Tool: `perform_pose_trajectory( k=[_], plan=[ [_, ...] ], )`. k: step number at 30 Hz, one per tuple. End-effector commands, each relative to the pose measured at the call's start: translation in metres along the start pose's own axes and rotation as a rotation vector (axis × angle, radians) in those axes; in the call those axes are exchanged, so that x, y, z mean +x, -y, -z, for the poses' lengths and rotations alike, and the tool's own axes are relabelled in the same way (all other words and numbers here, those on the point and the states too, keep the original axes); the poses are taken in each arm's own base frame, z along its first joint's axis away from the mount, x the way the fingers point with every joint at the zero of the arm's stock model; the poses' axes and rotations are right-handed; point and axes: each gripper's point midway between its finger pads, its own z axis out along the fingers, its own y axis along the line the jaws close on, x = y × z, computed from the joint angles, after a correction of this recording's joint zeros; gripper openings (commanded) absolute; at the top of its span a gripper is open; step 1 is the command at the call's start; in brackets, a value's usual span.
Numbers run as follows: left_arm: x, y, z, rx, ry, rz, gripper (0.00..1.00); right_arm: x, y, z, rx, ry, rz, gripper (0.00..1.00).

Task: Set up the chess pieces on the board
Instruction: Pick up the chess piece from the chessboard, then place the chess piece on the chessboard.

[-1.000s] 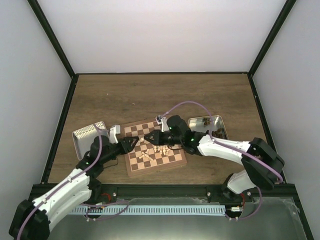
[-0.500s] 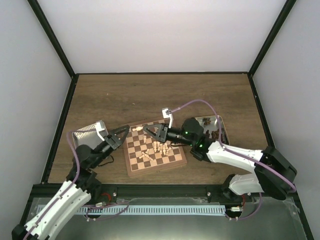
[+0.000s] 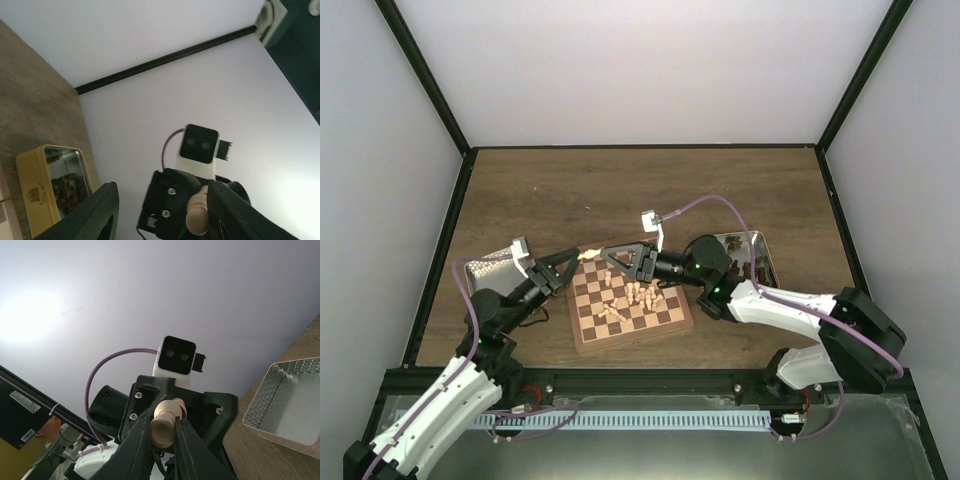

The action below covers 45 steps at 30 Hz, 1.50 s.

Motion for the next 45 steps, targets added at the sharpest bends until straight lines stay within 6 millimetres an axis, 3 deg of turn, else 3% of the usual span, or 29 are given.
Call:
perform_pose_trajectory(
  k=[1,4,21,24,27,34,39,45],
  plan=[
    [-0.003,0.04,0.002,0.139,-0.004,-0.039,0.49,-0.011,-0.02,-0.004,-0.075,0.018,0.023,0.03],
    [0.0,0.037,0.001,0.139,-0.017,-0.024,0.47,-0.009,-0.018,-0.005,-0.076,0.015,0.012,0.02],
    [0.002,0.022,0.003,0.123,-0.009,0.004,0.05,-0.015,-0.003,-0.01,-0.01,0.046,0.022,0.02],
    [-0.002,0.015,0.004,0.082,0.014,-0.038,0.04,-0.016,0.006,-0.008,0.041,0.052,0.037,0.02],
    [-0.01,-0.012,0.006,-0.125,0.046,-0.137,0.04,-0.021,0.03,-0.002,0.213,0.07,0.09,0.01],
    [-0.041,-0.058,0.032,-0.581,0.092,-0.426,0.04,-0.037,0.148,0.051,0.949,-0.002,0.249,0.01],
    [-0.044,-0.064,0.033,-0.657,0.05,-0.512,0.04,-0.025,0.212,0.079,1.215,-0.206,0.277,0.01],
    [-0.043,-0.071,0.032,-0.673,0.026,-0.559,0.04,-0.022,0.259,0.102,1.368,-0.321,0.236,0.01]
  ],
)
